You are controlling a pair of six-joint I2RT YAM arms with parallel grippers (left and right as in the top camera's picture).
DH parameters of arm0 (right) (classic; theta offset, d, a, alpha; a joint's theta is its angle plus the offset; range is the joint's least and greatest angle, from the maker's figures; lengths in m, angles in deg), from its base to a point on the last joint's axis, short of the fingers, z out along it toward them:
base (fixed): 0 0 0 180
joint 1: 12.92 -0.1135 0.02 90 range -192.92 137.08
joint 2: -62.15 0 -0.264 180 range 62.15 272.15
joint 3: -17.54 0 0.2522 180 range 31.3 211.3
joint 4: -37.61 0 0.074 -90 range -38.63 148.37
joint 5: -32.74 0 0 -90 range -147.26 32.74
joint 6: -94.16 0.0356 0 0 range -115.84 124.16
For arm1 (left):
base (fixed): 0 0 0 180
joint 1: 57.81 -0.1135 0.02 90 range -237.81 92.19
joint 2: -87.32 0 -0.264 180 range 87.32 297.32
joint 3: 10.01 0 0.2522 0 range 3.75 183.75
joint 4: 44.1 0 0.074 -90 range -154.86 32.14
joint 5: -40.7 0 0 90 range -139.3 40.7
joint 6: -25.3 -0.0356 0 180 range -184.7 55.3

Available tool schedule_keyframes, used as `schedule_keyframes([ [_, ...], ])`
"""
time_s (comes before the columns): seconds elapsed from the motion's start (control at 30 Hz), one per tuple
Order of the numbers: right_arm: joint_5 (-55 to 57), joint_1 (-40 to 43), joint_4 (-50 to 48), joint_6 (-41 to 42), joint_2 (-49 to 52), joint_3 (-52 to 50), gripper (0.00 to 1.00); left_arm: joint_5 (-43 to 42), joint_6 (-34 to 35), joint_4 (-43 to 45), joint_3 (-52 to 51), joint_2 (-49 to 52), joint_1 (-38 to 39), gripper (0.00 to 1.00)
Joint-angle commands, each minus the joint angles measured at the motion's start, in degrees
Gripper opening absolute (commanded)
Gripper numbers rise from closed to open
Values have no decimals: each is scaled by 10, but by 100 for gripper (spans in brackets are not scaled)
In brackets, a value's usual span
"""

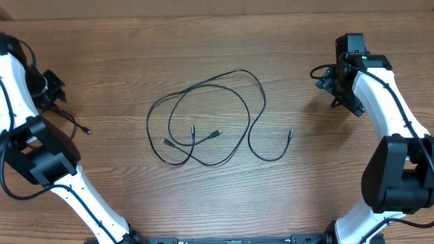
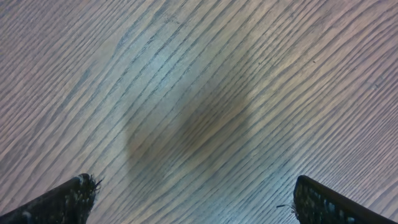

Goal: Untangle cables
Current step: 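Lay the cable down at the table's left edge with the left gripper, then move the left gripper back right to the remaining cables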

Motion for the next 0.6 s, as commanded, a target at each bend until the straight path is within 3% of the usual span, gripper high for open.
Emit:
schedule_keyframes([
  [0.0, 6, 0, -2, 4, -5, -1, 100, -89, -7, -43, 55, -5, 17, 28],
  [0.07, 6, 0, -2, 4, -5, -1, 100, -130, -7, -64, 57, -5, 25, 25],
  [0.13, 6, 0, -2, 4, -5, -1, 100, -149, -7, -84, 54, -5, 35, 5],
  [0.57, 6, 0, -2, 4, -5, -1, 100, -149, -30, -111, 16, -5, 170, 4],
])
